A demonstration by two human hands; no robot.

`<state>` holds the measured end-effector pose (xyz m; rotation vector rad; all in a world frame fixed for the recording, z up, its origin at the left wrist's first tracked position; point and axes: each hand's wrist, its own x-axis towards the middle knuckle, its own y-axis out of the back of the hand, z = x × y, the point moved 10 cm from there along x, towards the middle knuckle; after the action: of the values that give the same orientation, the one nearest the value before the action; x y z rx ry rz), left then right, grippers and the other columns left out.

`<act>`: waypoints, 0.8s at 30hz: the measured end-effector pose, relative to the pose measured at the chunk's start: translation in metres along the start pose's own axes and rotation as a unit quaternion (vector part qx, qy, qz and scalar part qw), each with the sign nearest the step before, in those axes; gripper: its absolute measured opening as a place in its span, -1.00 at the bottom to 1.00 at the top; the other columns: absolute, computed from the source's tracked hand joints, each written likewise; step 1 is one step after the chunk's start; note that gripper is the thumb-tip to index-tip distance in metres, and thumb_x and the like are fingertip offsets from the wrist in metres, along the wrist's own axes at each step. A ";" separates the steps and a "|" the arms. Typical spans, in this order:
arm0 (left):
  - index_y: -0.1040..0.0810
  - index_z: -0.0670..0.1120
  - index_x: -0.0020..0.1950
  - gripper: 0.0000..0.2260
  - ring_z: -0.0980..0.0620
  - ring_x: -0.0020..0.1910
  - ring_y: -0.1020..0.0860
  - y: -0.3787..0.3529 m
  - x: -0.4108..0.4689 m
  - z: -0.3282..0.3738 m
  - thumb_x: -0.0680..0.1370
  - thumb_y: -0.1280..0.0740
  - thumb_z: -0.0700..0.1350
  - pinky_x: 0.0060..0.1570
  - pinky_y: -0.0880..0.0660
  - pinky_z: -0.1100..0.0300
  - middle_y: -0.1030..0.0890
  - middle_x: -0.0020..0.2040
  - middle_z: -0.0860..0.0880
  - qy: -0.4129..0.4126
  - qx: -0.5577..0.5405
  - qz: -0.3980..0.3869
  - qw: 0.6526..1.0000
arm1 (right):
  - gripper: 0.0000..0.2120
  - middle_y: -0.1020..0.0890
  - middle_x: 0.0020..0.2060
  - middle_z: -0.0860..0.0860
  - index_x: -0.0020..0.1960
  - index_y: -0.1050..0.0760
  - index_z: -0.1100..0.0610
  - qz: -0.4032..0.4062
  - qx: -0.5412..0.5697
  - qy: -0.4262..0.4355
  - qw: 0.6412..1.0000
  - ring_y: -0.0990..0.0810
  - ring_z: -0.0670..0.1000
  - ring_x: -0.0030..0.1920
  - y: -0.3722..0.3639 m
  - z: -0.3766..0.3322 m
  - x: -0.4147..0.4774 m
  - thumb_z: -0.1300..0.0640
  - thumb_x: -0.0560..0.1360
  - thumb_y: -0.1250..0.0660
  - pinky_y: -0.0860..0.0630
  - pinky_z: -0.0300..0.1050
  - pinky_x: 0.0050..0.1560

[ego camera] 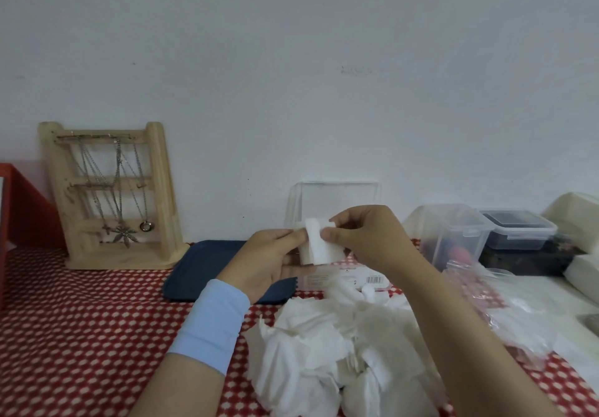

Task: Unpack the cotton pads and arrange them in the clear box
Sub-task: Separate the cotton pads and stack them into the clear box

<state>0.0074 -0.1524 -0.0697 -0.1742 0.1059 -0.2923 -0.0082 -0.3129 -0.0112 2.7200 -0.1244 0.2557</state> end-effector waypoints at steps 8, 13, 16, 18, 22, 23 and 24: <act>-0.62 -0.19 0.24 -0.79 -0.04 0.16 -0.69 -0.013 -0.005 0.006 0.62 -0.32 -0.25 0.01 -0.65 0.20 -0.71 0.16 -0.15 -0.018 -0.013 -0.066 0.998 | -0.82 -0.67 -0.45 -0.03 -0.15 -0.70 0.07 0.024 -0.067 -0.022 0.997 -0.50 -0.18 -0.56 0.008 0.005 -0.001 -0.05 0.46 -0.53 -0.42 -0.31 -0.46; -0.61 -0.20 0.24 -0.77 -0.03 0.12 -0.70 -0.012 -0.003 0.003 0.64 -0.26 -0.36 -0.02 -0.65 0.22 -0.71 0.16 -0.16 -0.012 -0.024 -0.059 0.998 | -0.83 -0.66 -0.48 -0.07 -0.24 -0.68 0.00 0.077 -0.100 -0.017 0.992 -0.52 -0.15 -0.54 0.016 0.001 -0.001 -0.07 0.44 -0.53 -0.49 -0.20 -0.37; -0.61 -0.24 0.24 -0.77 -0.02 0.08 -0.71 -0.007 -0.001 0.001 0.64 -0.25 -0.37 -0.06 -0.64 0.24 -0.72 0.14 -0.17 -0.005 -0.035 -0.040 0.999 | -0.80 -0.66 -0.47 -0.06 -0.25 -0.66 0.01 0.086 -0.098 -0.015 0.991 -0.54 -0.12 -0.50 0.017 0.002 -0.001 -0.08 0.45 -0.52 -0.55 -0.15 -0.32; -0.60 -0.28 0.26 -0.77 -0.05 0.10 -0.71 -0.003 0.000 -0.002 0.63 -0.28 -0.37 -0.05 -0.64 0.23 -0.72 0.14 -0.17 0.002 -0.027 -0.026 0.999 | -0.78 -0.65 -0.43 -0.09 -0.25 -0.63 0.03 0.100 -0.089 -0.007 0.991 -0.56 -0.12 -0.47 0.019 0.000 -0.002 -0.08 0.45 -0.52 -0.54 -0.17 -0.32; -0.58 -0.29 0.27 -0.77 -0.07 0.12 -0.70 0.002 0.001 -0.004 0.63 -0.30 -0.35 -0.02 -0.65 0.21 -0.72 0.14 -0.17 0.009 -0.014 -0.011 1.000 | -0.76 -0.60 -0.51 -0.07 -0.22 -0.63 0.17 0.062 0.008 0.005 0.998 -0.51 -0.16 -0.55 0.017 -0.007 -0.004 0.01 0.47 -0.53 -0.38 -0.30 -0.51; -0.58 -0.28 0.27 -0.78 -0.07 0.13 -0.70 0.000 0.000 -0.003 0.63 -0.30 -0.34 -0.02 -0.65 0.20 -0.71 0.14 -0.17 0.011 -0.013 -0.017 1.000 | -0.76 -0.60 -0.53 -0.06 -0.20 -0.64 0.21 0.035 0.028 -0.001 0.999 -0.49 -0.15 -0.57 0.012 -0.007 -0.005 0.04 0.48 -0.54 -0.37 -0.31 -0.53; -0.58 -0.28 0.27 -0.78 -0.08 0.14 -0.69 -0.003 -0.001 -0.003 0.64 -0.28 -0.34 -0.01 -0.65 0.19 -0.71 0.15 -0.19 0.014 -0.010 -0.028 0.999 | -0.76 -0.60 -0.53 -0.05 -0.19 -0.65 0.21 0.018 0.026 -0.004 0.999 -0.48 -0.15 -0.58 0.008 -0.006 -0.005 0.05 0.47 -0.54 -0.38 -0.32 -0.53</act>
<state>0.0055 -0.1558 -0.0718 -0.1938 0.1318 -0.3500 -0.0148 -0.3174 -0.0040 2.7731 -0.1704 0.2614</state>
